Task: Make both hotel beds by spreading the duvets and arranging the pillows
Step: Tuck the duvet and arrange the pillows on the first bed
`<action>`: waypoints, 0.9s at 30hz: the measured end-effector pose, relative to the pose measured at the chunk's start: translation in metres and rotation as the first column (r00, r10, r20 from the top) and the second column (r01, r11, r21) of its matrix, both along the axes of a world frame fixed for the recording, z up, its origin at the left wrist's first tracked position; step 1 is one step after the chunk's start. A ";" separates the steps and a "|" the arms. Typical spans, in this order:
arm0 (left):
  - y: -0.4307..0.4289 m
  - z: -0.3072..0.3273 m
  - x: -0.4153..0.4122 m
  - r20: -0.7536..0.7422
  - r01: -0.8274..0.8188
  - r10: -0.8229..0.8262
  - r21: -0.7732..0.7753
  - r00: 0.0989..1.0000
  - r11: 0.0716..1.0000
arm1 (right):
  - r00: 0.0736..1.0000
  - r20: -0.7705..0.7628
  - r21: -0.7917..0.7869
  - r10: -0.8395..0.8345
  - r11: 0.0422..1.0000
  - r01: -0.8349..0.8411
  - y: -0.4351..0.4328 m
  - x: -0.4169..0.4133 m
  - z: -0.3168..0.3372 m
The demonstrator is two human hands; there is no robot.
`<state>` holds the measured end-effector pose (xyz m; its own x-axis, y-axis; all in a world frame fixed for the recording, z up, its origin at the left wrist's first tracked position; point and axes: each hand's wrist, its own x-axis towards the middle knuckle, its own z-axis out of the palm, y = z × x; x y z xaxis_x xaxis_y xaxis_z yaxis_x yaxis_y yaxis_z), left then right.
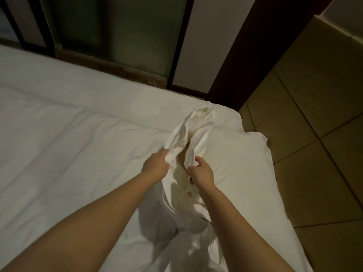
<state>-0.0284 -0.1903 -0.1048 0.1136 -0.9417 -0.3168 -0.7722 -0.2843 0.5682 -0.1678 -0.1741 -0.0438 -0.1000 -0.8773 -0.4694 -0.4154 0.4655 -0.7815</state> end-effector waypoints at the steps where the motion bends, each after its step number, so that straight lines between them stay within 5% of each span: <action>1: -0.004 -0.001 -0.001 0.025 0.005 -0.005 0.006 1.000 1.000 | 1.000 -0.014 0.007 0.011 1.000 -0.010 -0.001 -0.001 0.001; 8: -0.044 -0.002 -0.005 -0.055 -0.023 0.023 0.005 0.998 1.000 | 0.996 -0.069 0.041 0.051 0.998 -0.048 -0.039 -0.007 -0.003; 13: -0.072 0.001 -0.008 -0.086 -0.008 0.010 0.016 0.996 1.000 | 0.980 0.153 0.116 -0.130 0.987 0.112 -0.078 -0.008 -0.011; 18: -0.108 0.008 -0.019 -0.251 -0.021 0.024 0.017 0.968 1.000 | 0.864 0.440 0.116 -0.246 0.969 0.217 -0.116 -0.018 -0.019; 24: -0.158 0.020 -0.039 -0.442 -0.018 0.038 0.050 0.896 0.999 | 0.758 0.579 0.142 -0.301 0.953 0.270 -0.150 -0.031 -0.018; 27: -0.178 0.019 -0.046 -0.533 -0.031 0.047 0.039 0.845 0.999 | 0.784 0.538 0.104 -0.312 0.947 0.305 -0.169 -0.039 -0.014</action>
